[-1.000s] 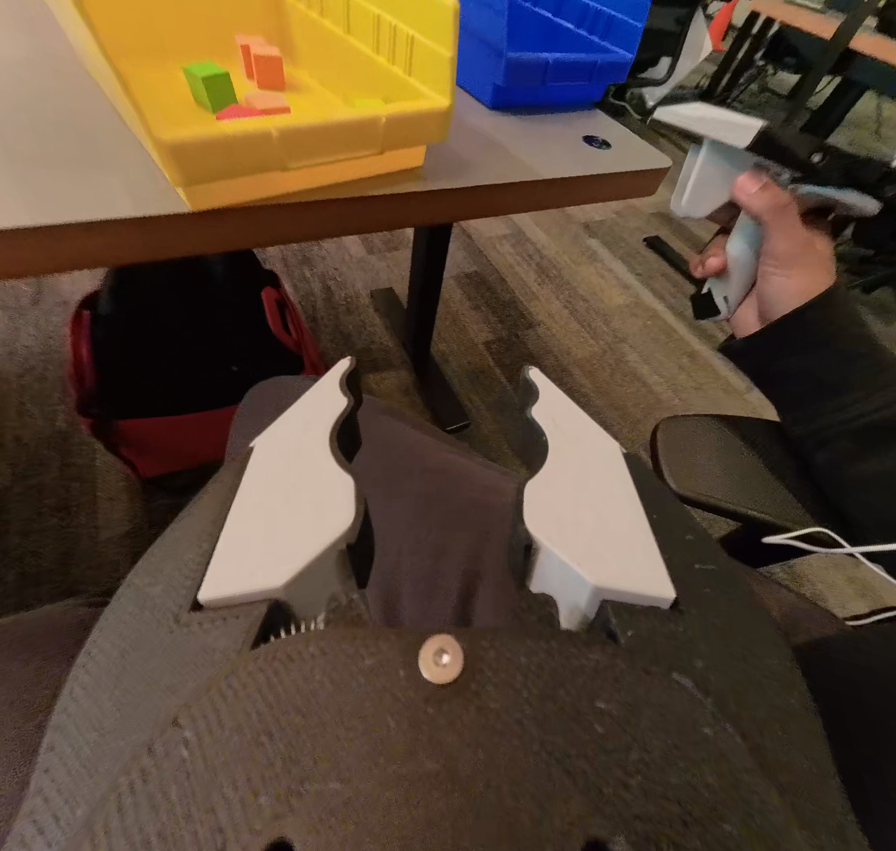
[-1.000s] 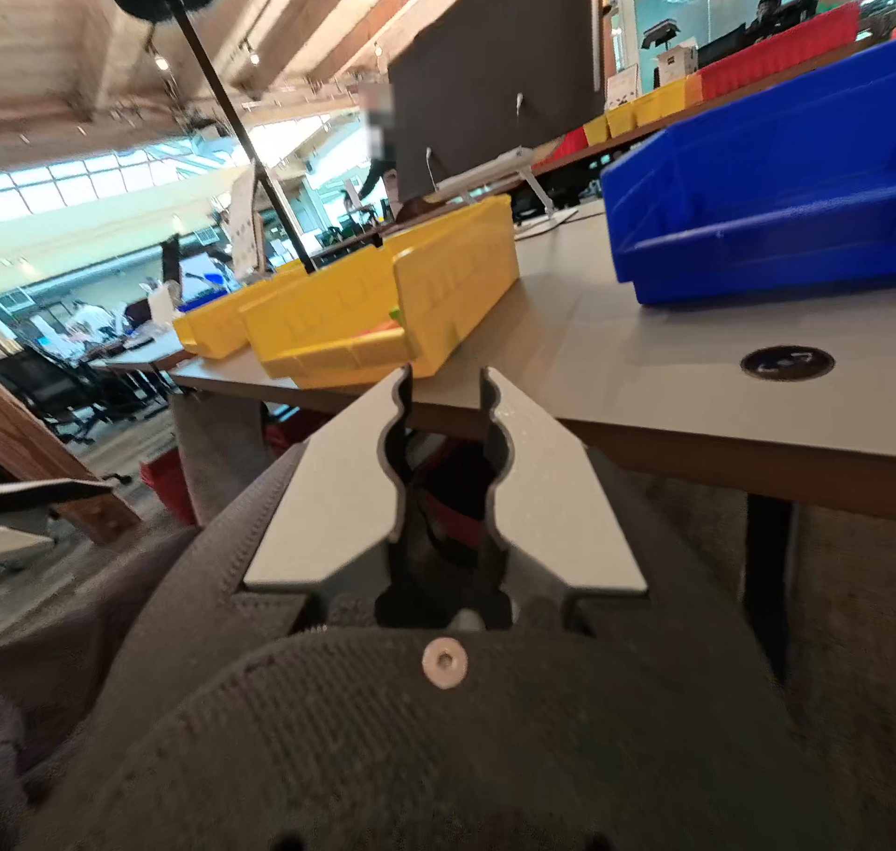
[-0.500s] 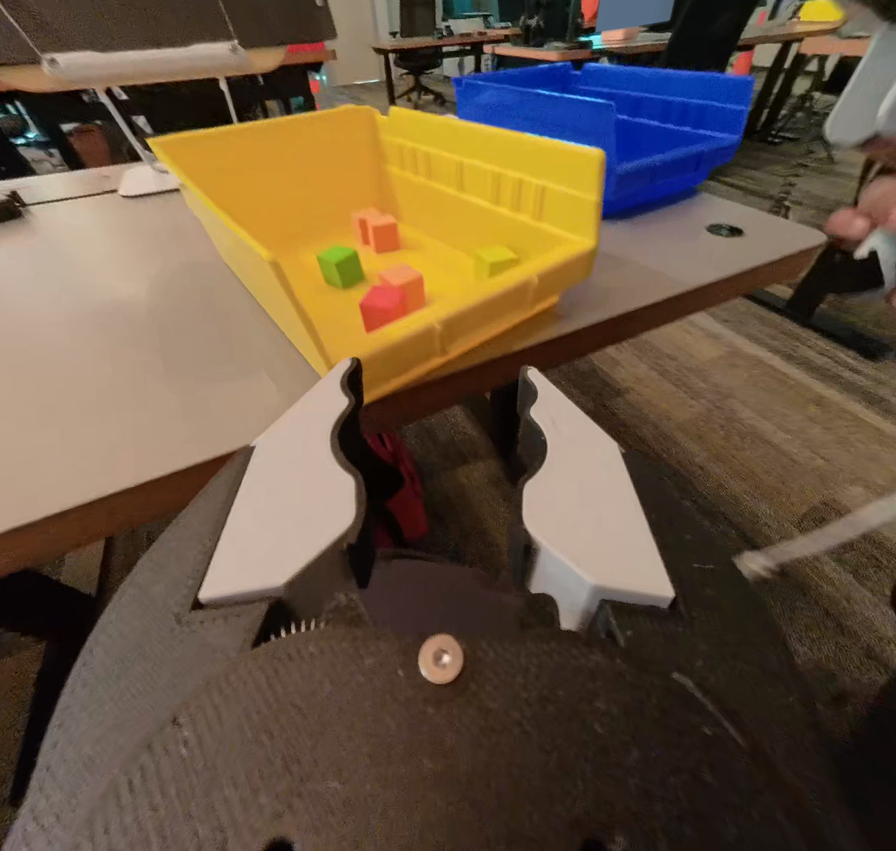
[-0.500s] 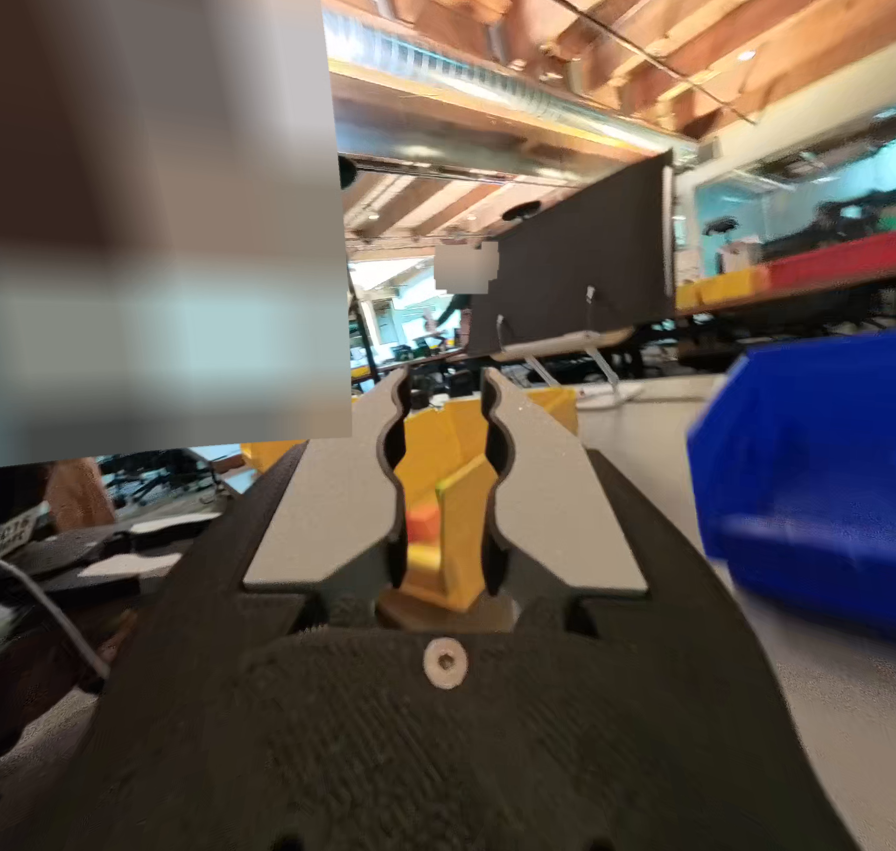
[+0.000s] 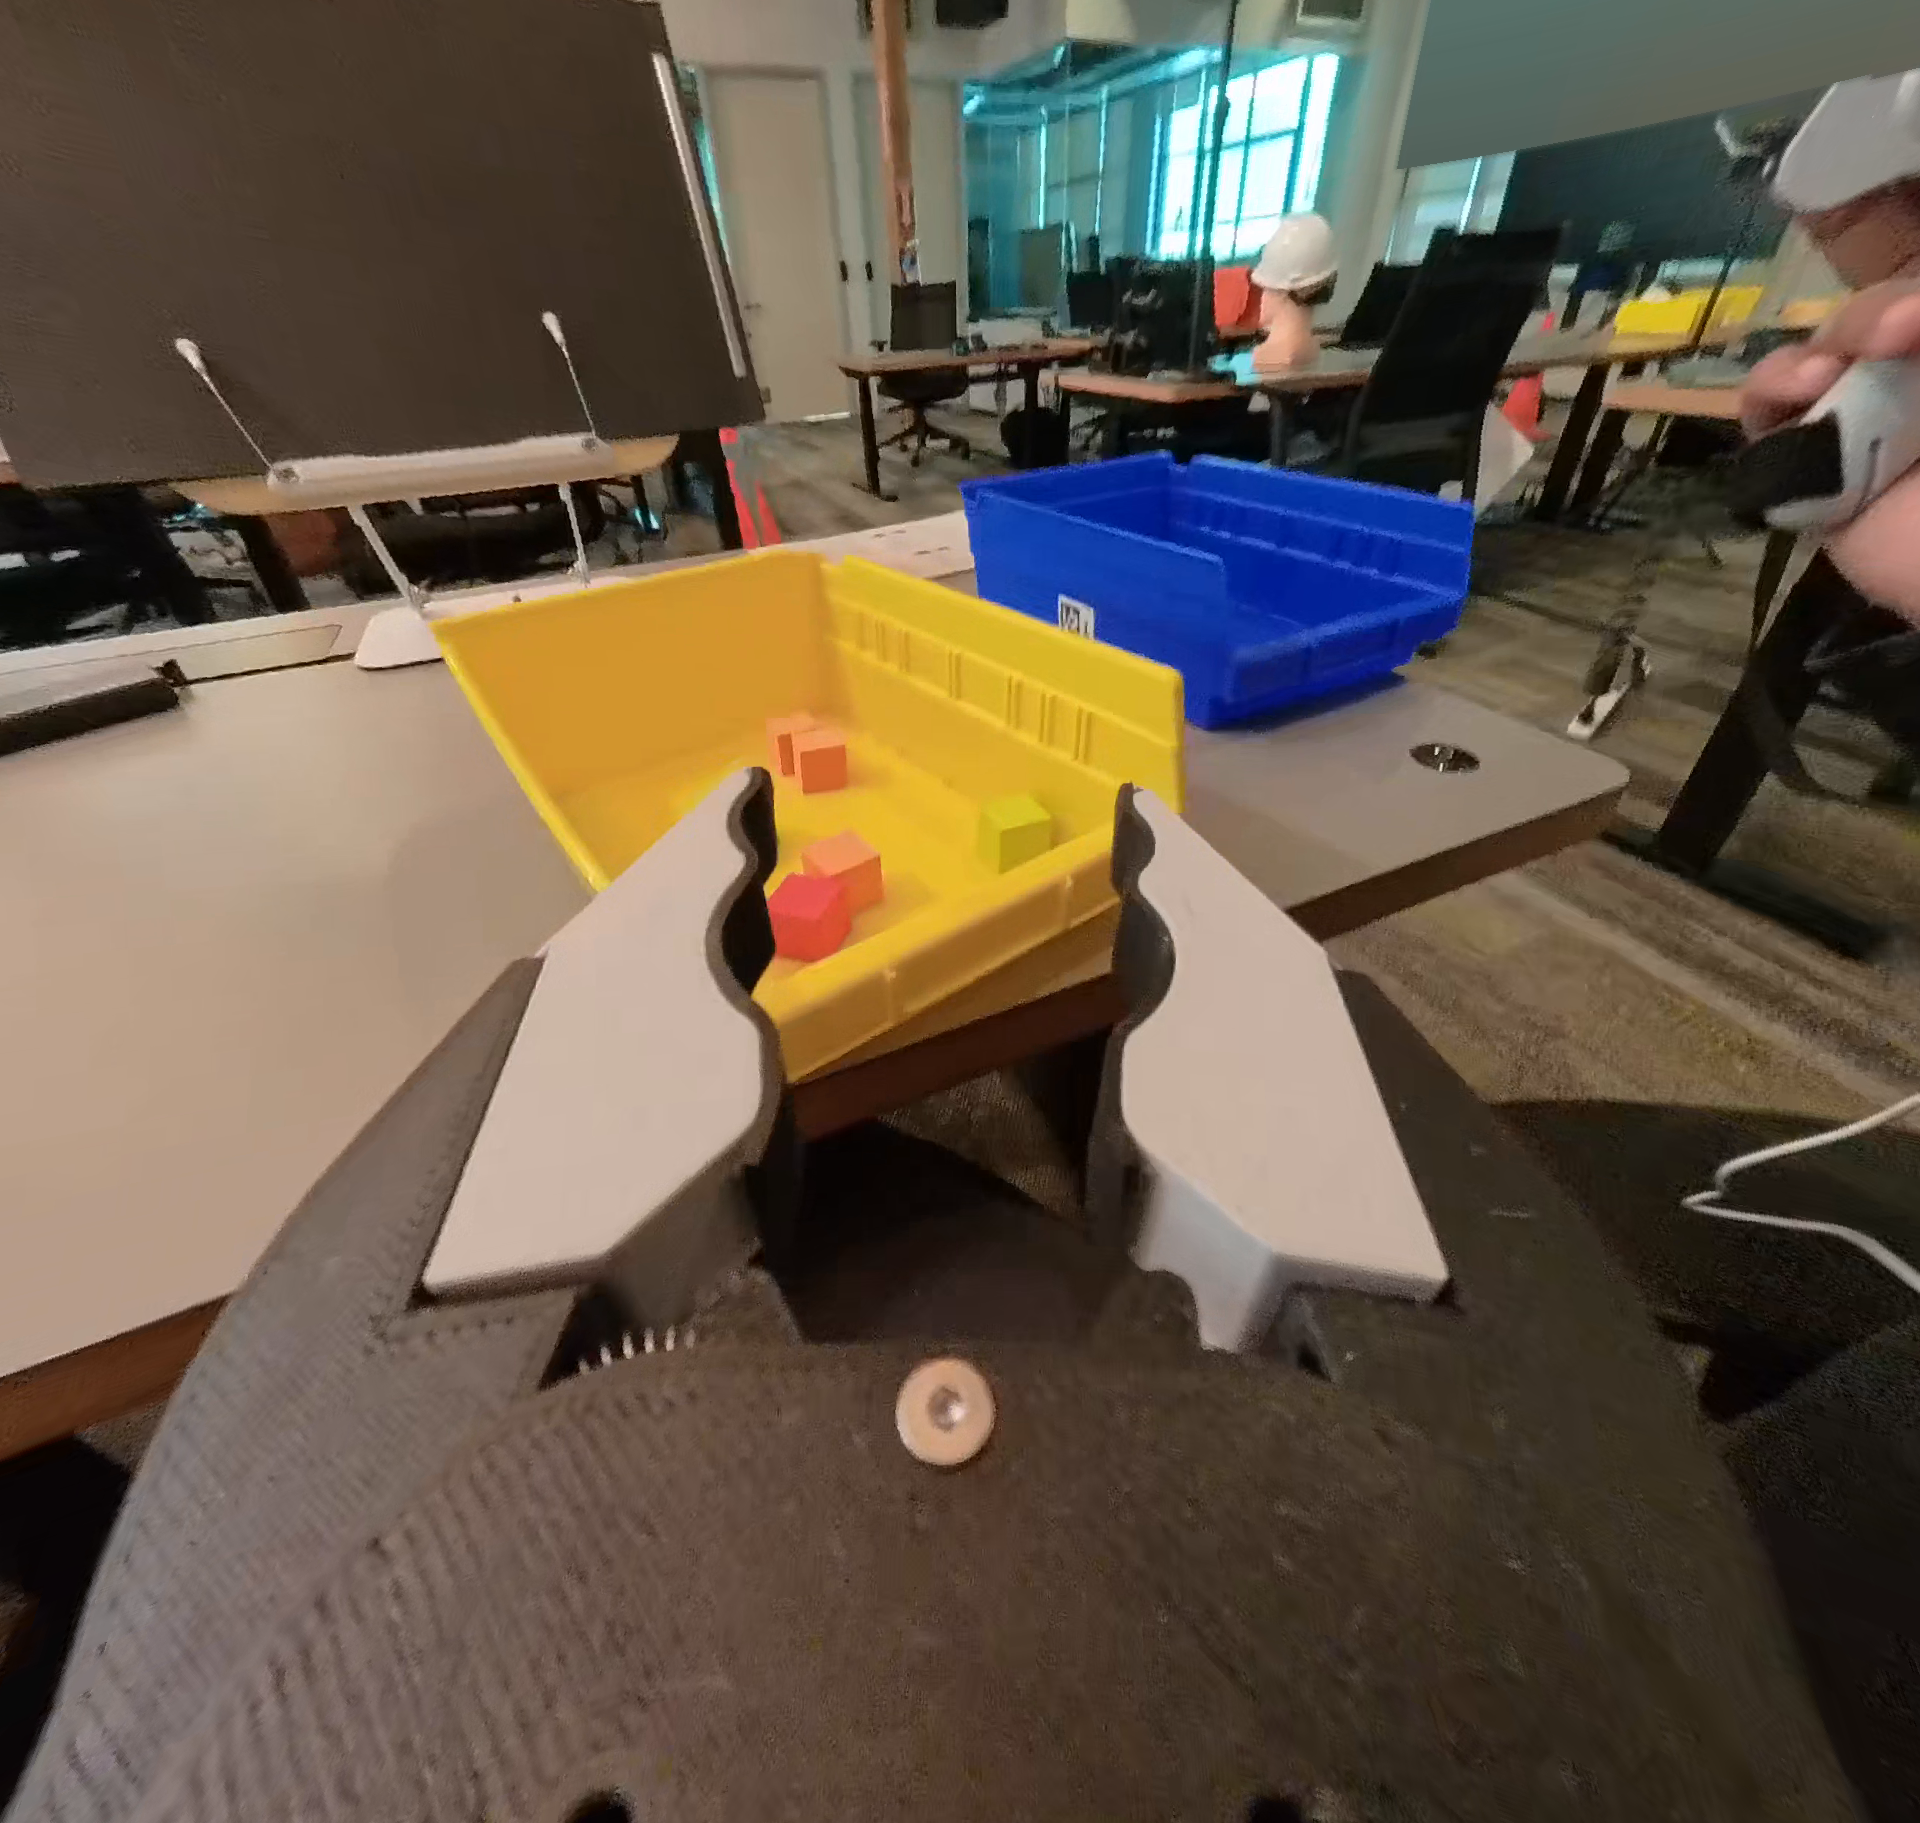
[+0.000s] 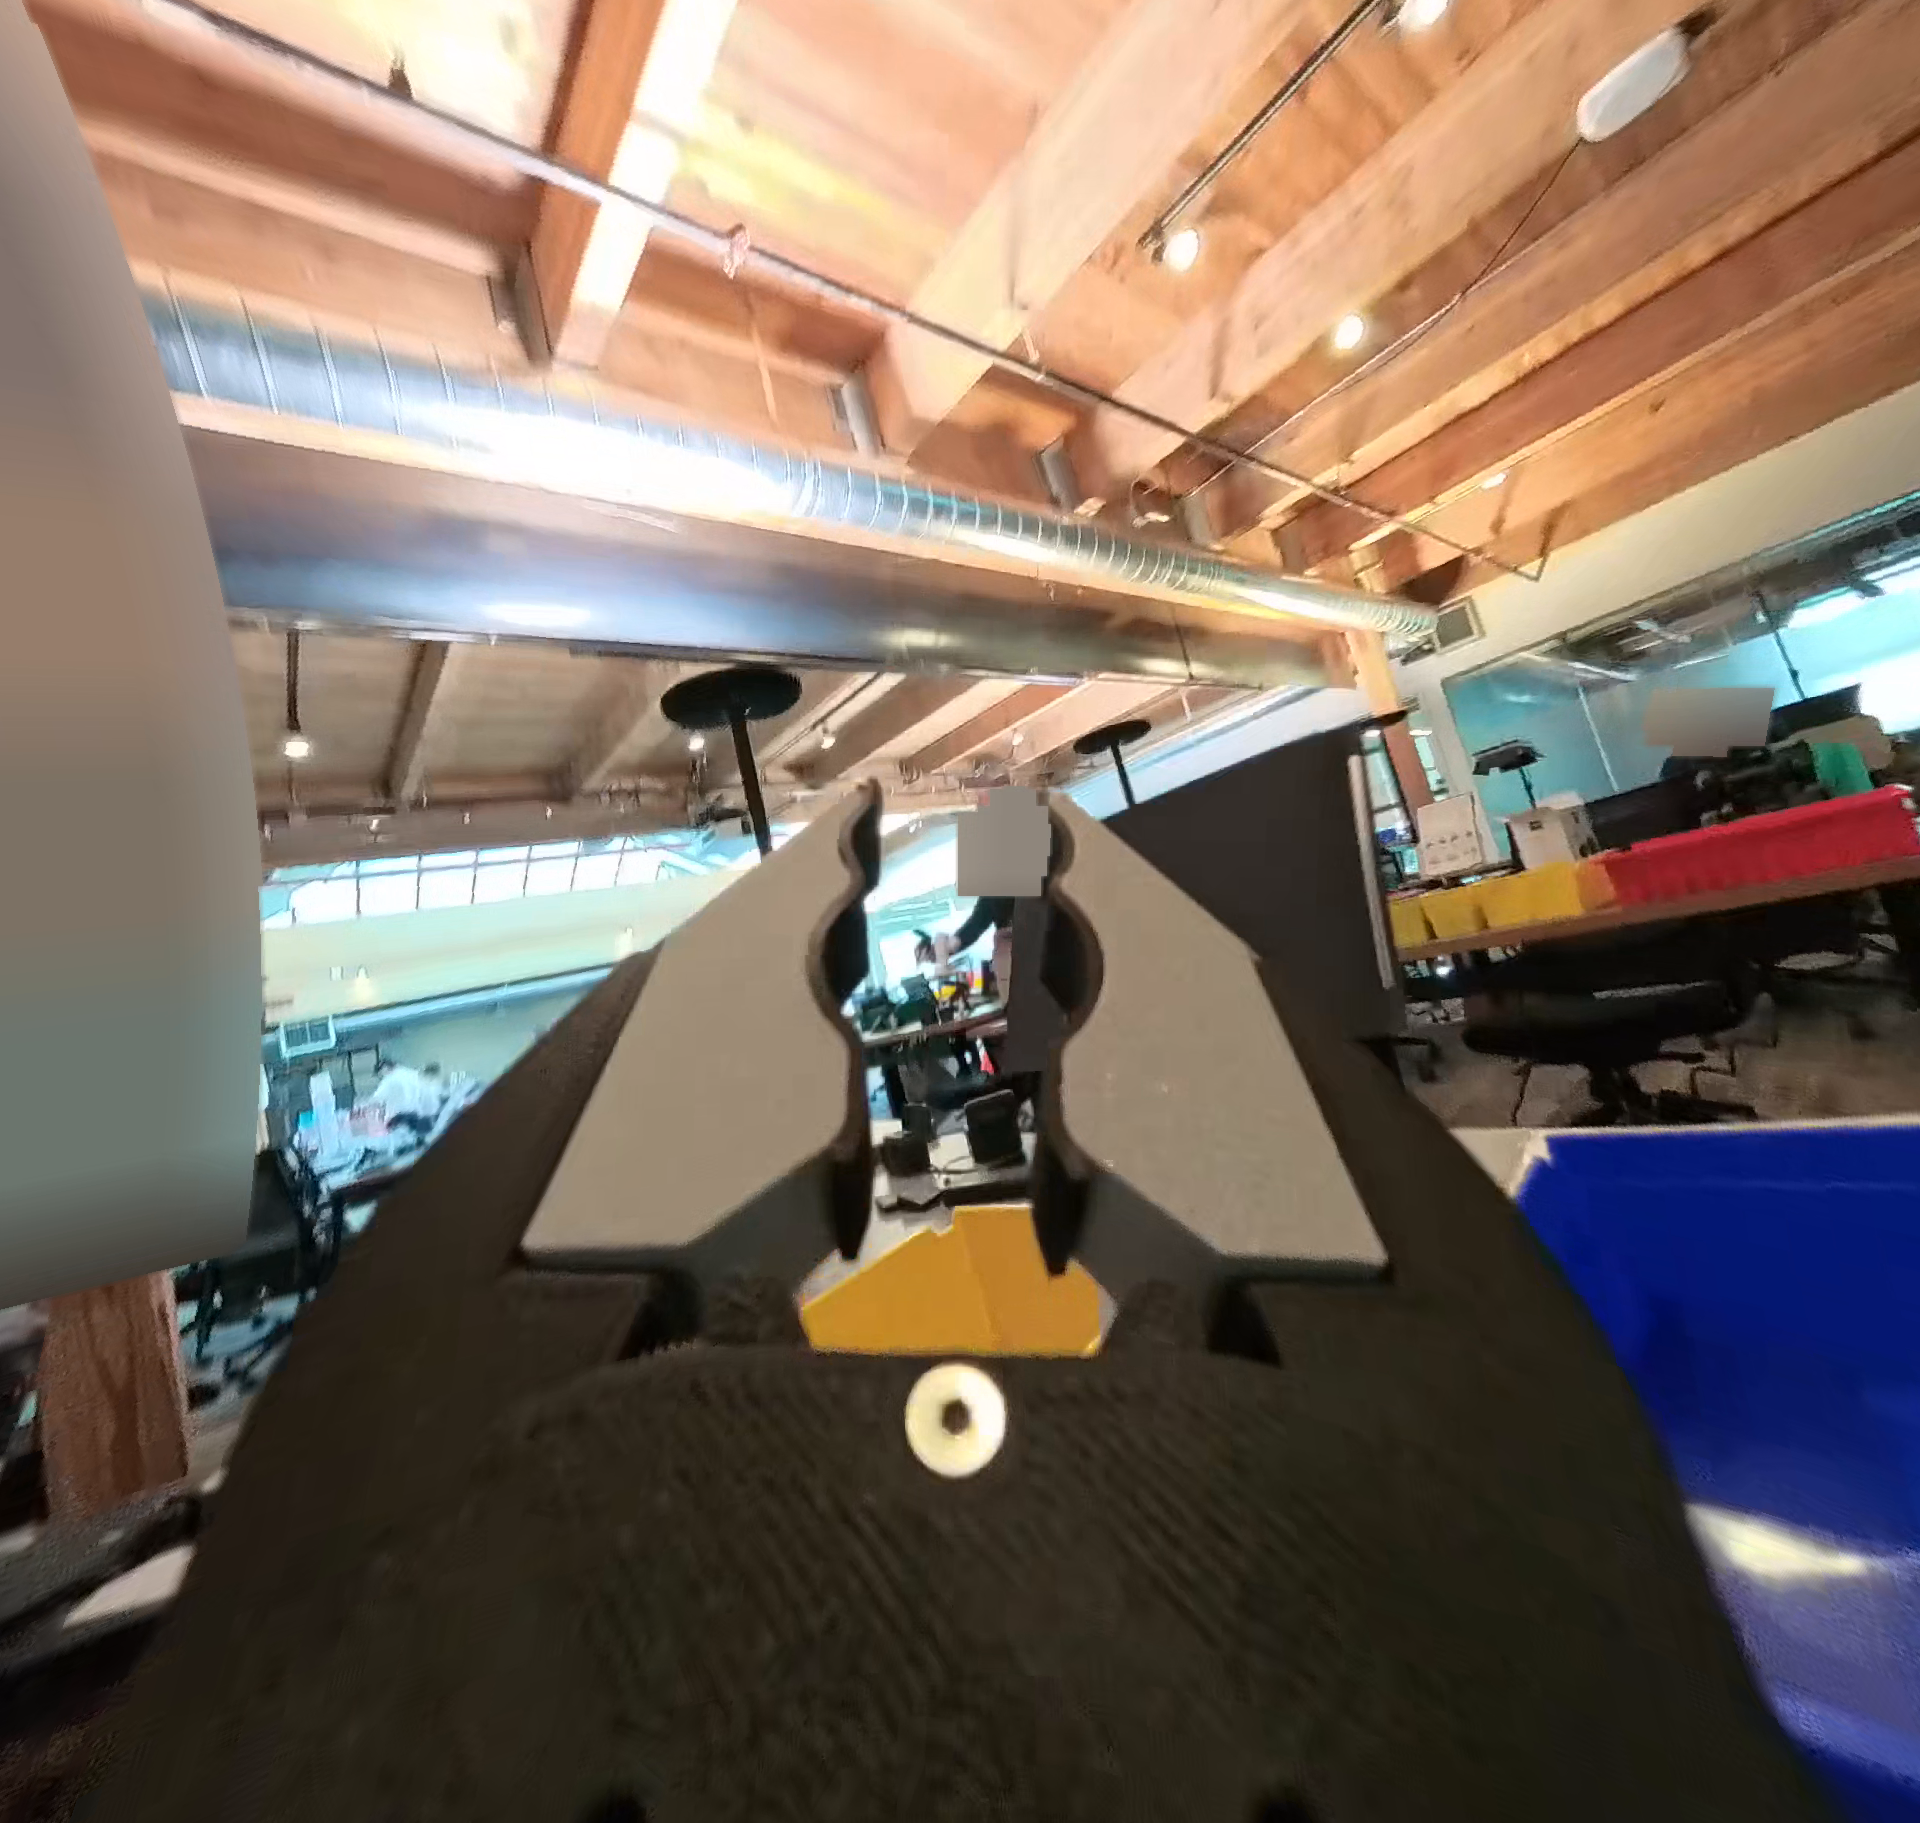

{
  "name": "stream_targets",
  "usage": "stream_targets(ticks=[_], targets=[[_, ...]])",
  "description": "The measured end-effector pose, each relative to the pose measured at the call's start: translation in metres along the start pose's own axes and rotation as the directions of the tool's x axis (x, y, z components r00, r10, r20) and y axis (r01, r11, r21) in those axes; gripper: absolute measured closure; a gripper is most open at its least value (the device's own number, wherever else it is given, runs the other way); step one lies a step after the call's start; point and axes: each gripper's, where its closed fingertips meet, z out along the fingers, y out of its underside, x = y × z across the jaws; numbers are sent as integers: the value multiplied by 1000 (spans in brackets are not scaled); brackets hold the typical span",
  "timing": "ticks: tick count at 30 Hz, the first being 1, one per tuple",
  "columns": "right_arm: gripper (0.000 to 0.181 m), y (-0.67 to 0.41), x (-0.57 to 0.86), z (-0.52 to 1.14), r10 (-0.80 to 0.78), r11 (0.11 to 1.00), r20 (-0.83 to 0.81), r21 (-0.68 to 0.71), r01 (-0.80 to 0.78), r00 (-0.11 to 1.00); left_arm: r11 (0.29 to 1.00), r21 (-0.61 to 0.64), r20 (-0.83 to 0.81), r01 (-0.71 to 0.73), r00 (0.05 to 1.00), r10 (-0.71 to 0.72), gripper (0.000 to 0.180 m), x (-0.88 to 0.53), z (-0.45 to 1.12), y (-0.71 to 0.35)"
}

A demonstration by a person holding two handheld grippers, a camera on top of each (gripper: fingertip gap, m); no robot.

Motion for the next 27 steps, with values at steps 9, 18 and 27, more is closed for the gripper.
stream_targets(ticks=[9, 18, 27], targets=[[147, 49, 60, -45, -57, 991, -224, -128, 29, 973, 996, -81, -100, 43, 994, -51, 119, 2, 29, 31], [147, 90, 66, 57, -85, 949, 10, -305, 84, 996, 998, -59, 17, 4, 1000, -3, 118, -21, 61, 16], [147, 83, 54, 83, 2, 950, 149, -309, 45, 989, 997, 37, 133, 61, 989, -66, 116, -15, 56, 10]])
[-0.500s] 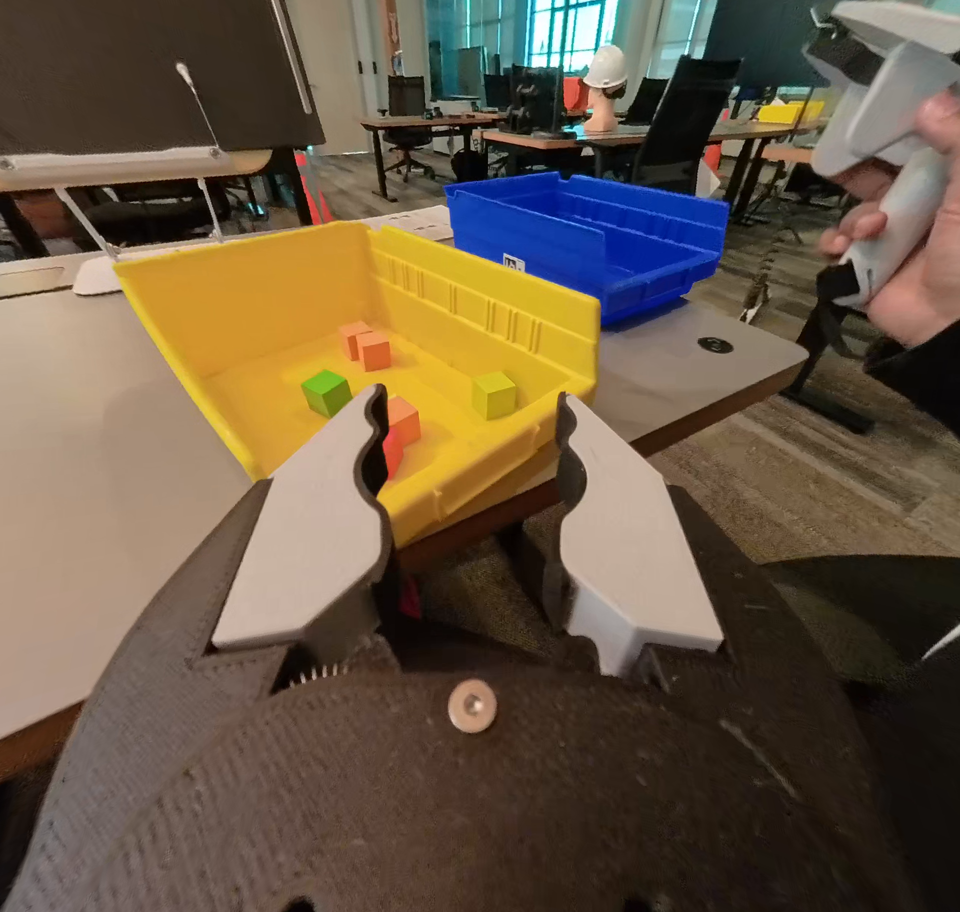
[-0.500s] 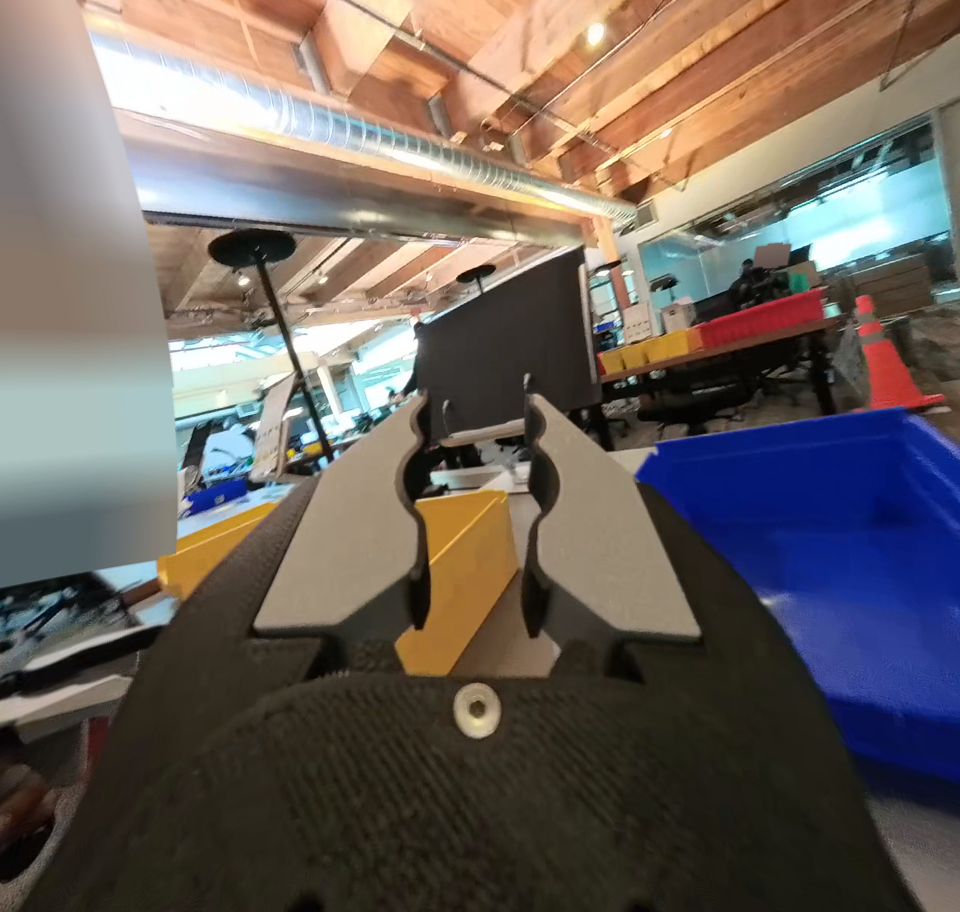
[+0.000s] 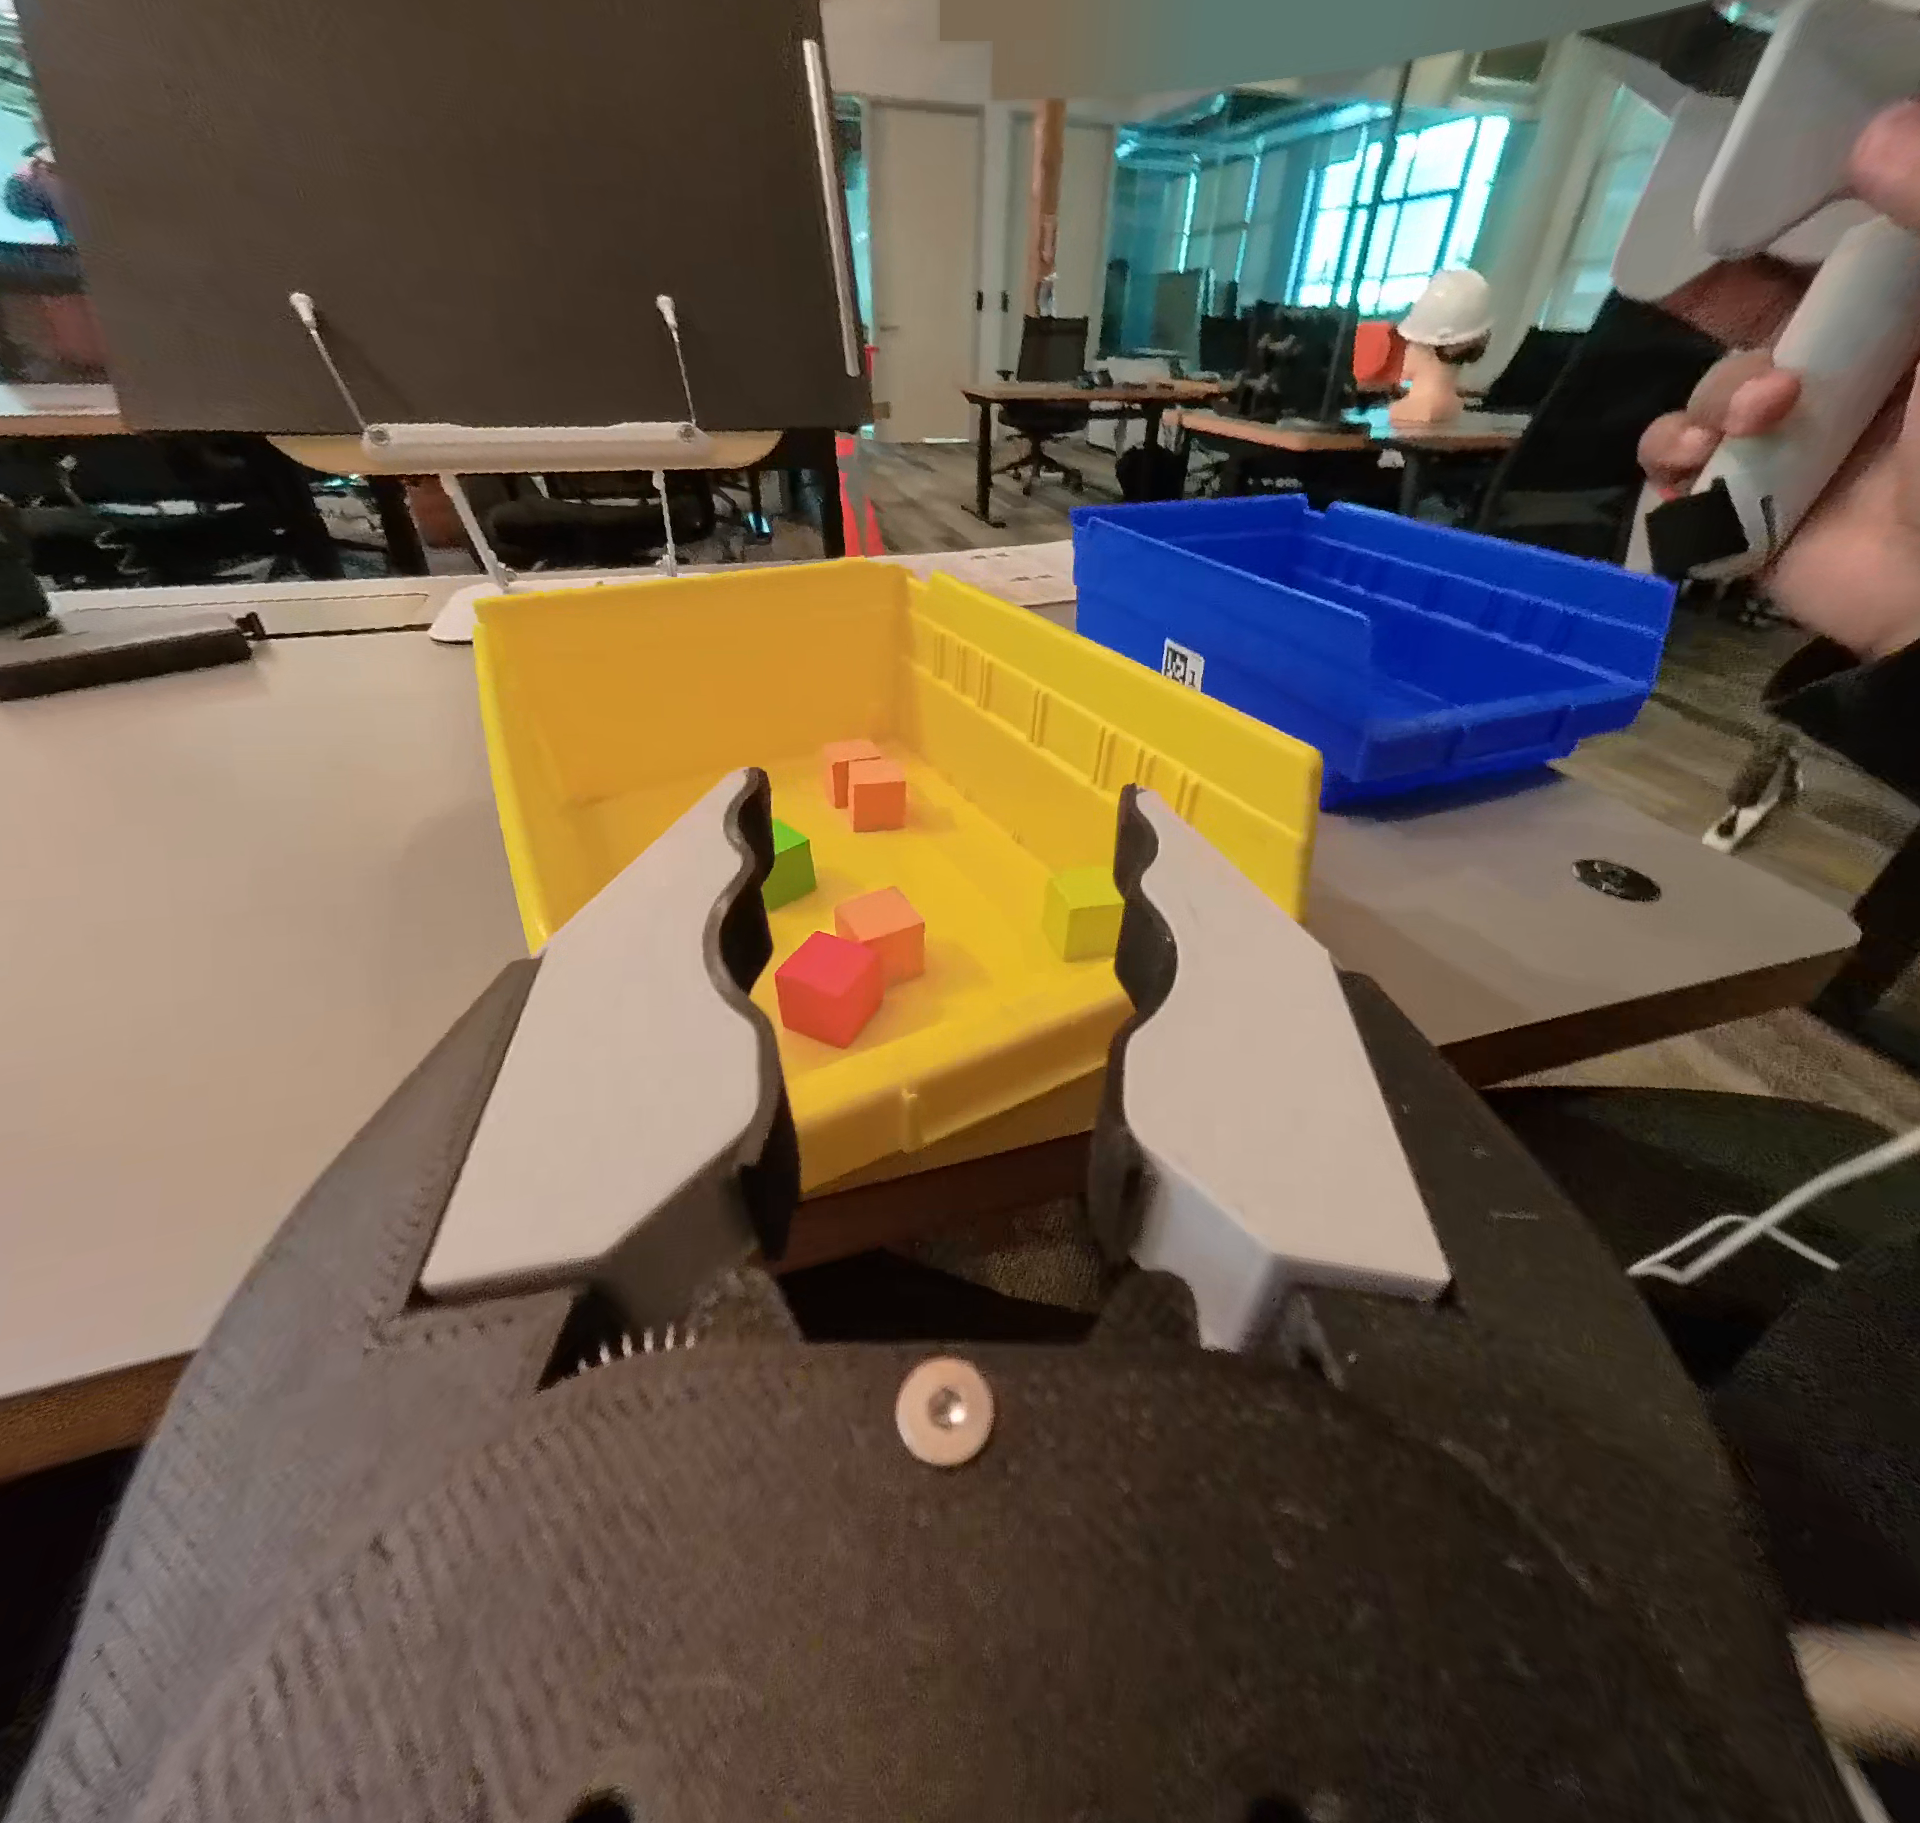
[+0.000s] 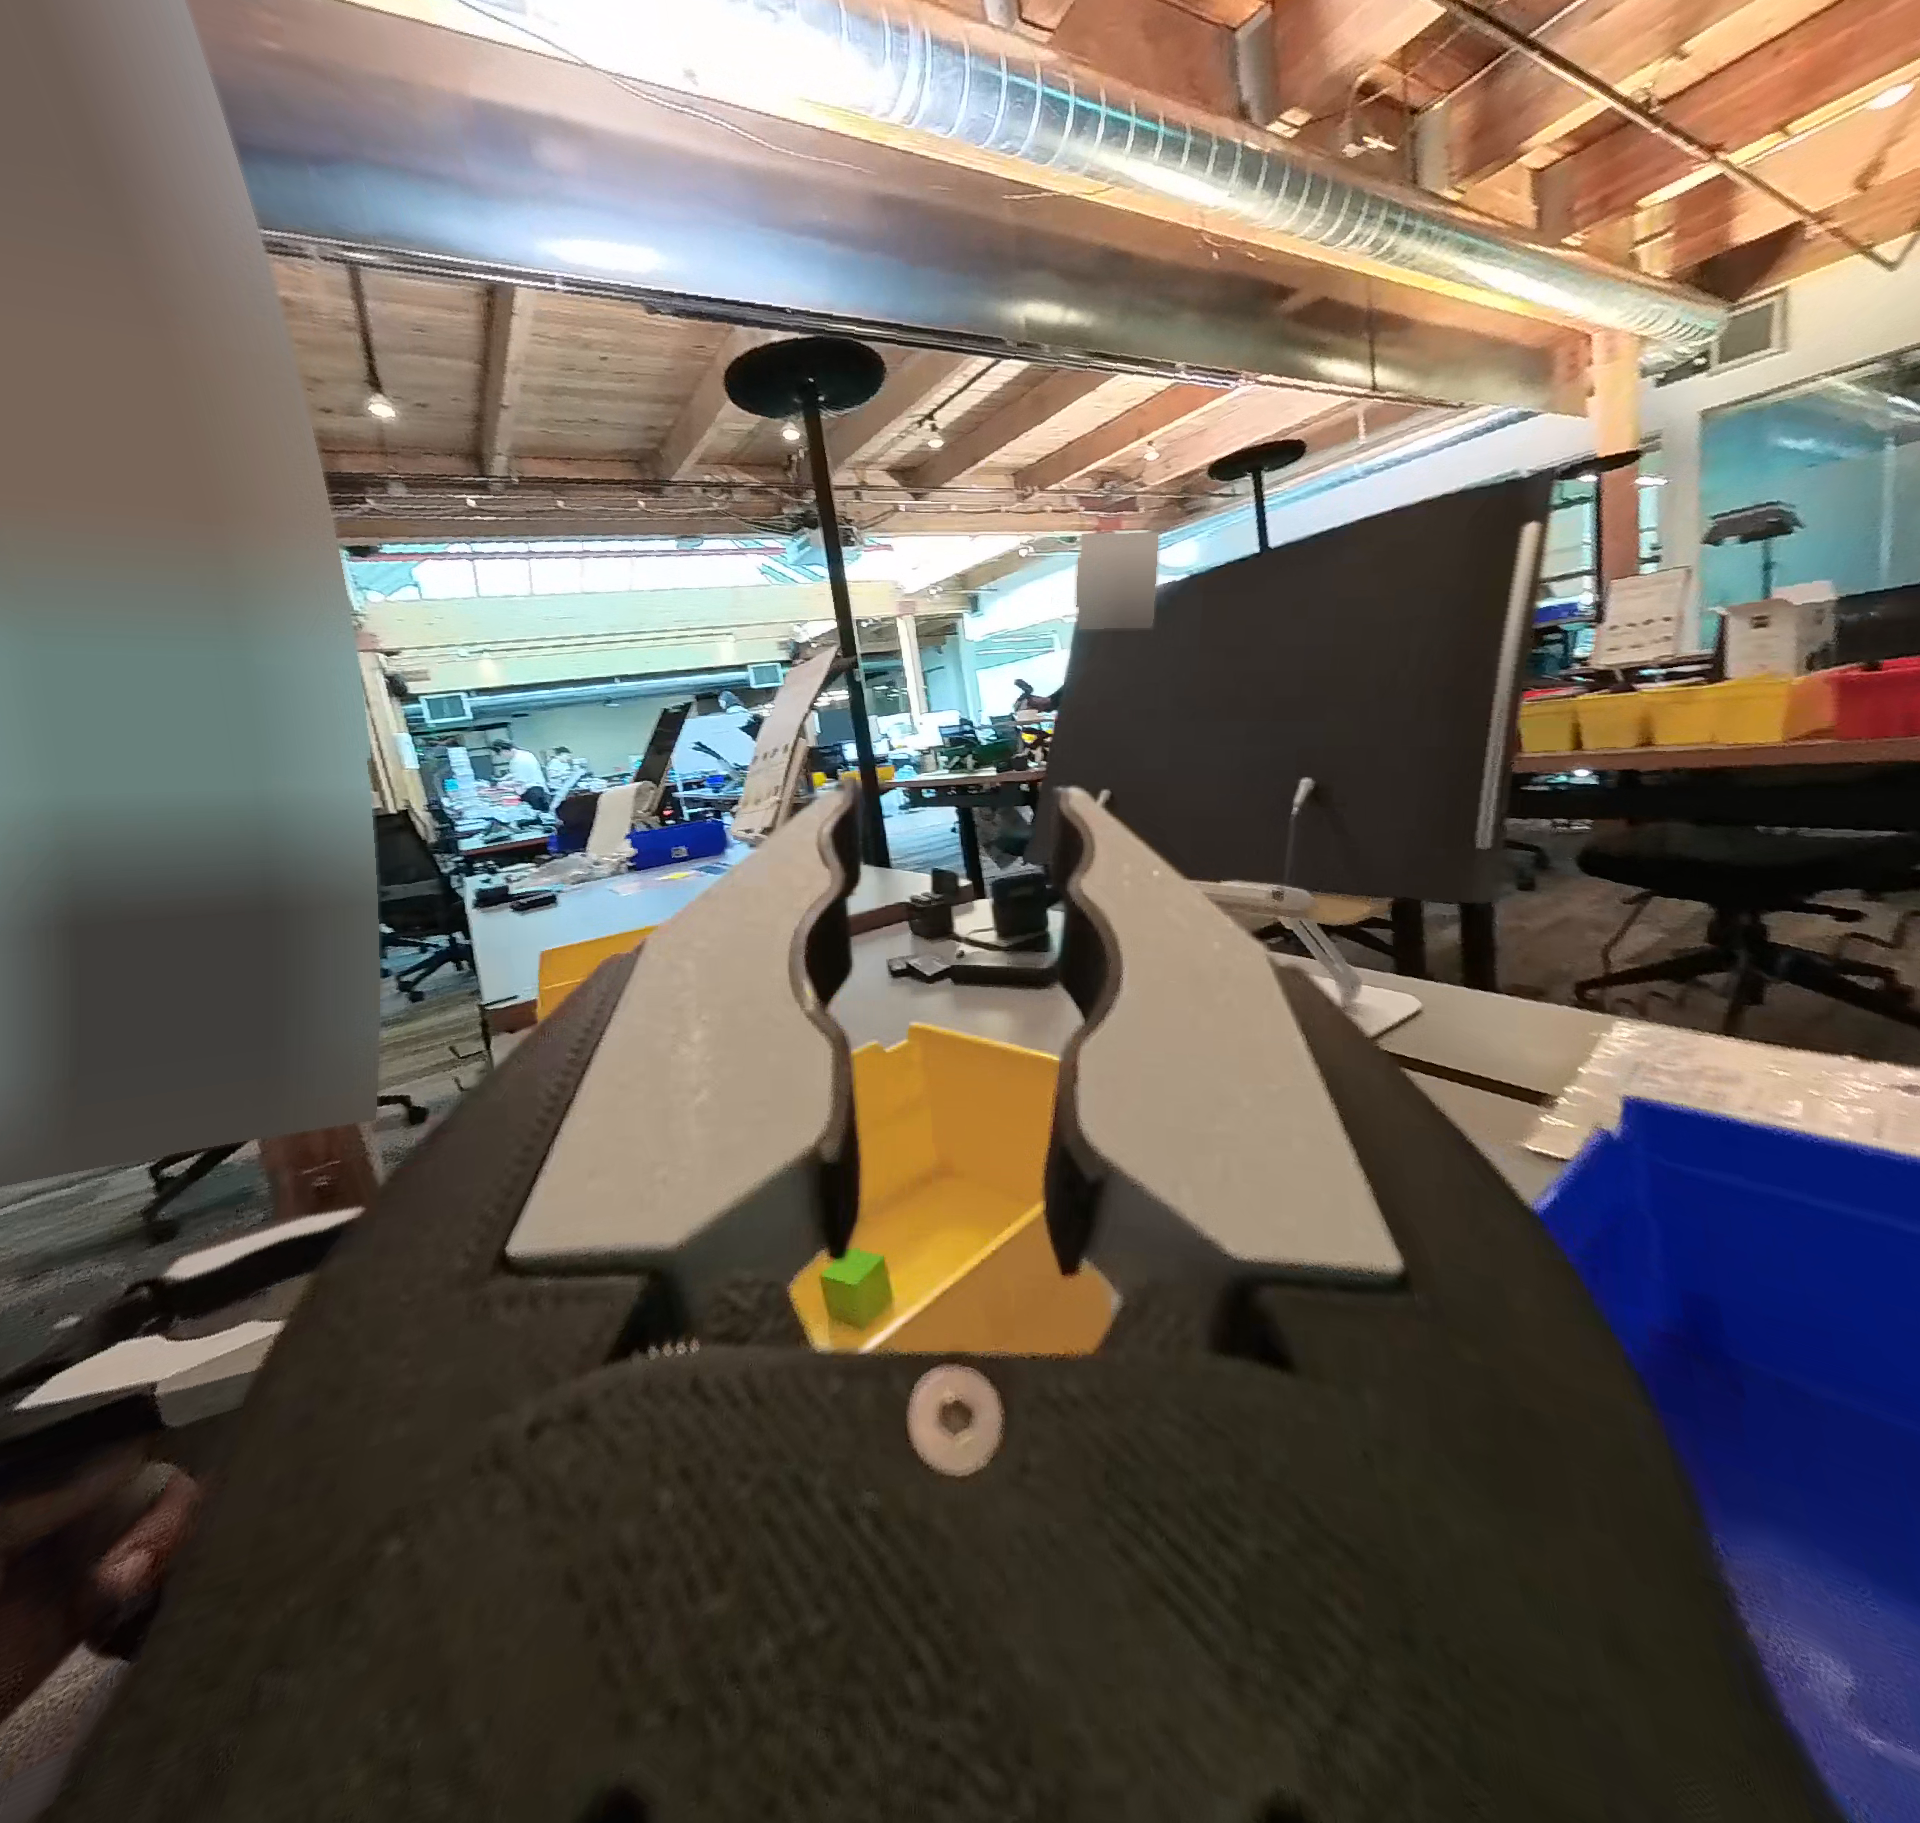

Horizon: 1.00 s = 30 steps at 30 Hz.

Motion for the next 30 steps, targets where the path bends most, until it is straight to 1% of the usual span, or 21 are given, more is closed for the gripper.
stream_targets(ticks=[3, 7, 10, 12, 13, 15, 16, 17, 19, 20, 21, 22, 25, 26, 28, 30], targets=[[147, -5, 0, 2, 9, 1000, 43, 9, -10, 999, 999, 19, 37, 28, 999, -28, 117, 5, -5, 0], [147, -12, 0, 3, 20, 1000, 92, 11, -21, 996, 999, 28, 80, 21, 997, -24, 117, 14, -8, 0], [146, -11, 7, -3, 49, 999, 93, -13, -48, 994, 1000, 19, 91, 3, 996, -5, 116, 23, -9, 0], [149, -2, 17, -10, 66, 996, 61, -64, -62, 996, 1000, 8, 85, -6, 996, 5, 116, 29, -9, 0], [154, 6, 23, -16, 66, 992, 32, -107, -62, 997, 1000, 3, 77, -5, 997, 5, 116, 31, -8, 2], [165, 31, 35, -31, 43, 967, -37, -248, -51, 998, 1000, -8, 51, 7, 999, -7, 116, 37, -5, 6], [167, 50, 42, -42, 16, 936, -81, -351, -43, 997, 1000, -14, 36, 18, 999, -17, 116, 39, -3, 8], [168, 70, 48, -55, -23, 885, -123, -464, -37, 992, 999, -20, 17, 31, 999, -31, 116, 42, -1, 11], [170, 107, 61, -88, -126, 740, -195, -672, -38, 973, 998, -32, -29, 59, 998, -60, 116, 48, 4, 15], [171, 120, 68, -106, -185, 664, -228, -746, -49, 956, 997, -37, -50, 68, 996, -70, 116, 50, 6, 16], [176, 129, 74, -123, -240, 599, -257, -798, -66, 936, 996, -43, -68, 74, 995, -76, 116, 52, 8, 18], [181, 138, 77, -140, -278, 534, -275, -841, -89, 920, 996, -48, -83, 77, 993, -81, 116, 53, 10, 19], [181, 162, 75, -191, -306, 317, -301, -927, -201, 903, 993, -66, -117, 94, 988, -102, 115, 55, 15, 25], [181, 168, 73, -205, -308, 261, -309, -937, -232, 900, 992, -68, -125, 102, 986, -110, 115, 55, 15, 26], [181, 177, 67, -224, -280, 197, -327, -940, -279, 903, 990, -70, -134, 122, 982, -131, 115, 54, 16, 30], [181, 179, 72, -230, -302, 190, -336, -938, -289, 892, 986, -74, -140, 147, 978, -156, 115, 54, 16, 34]])
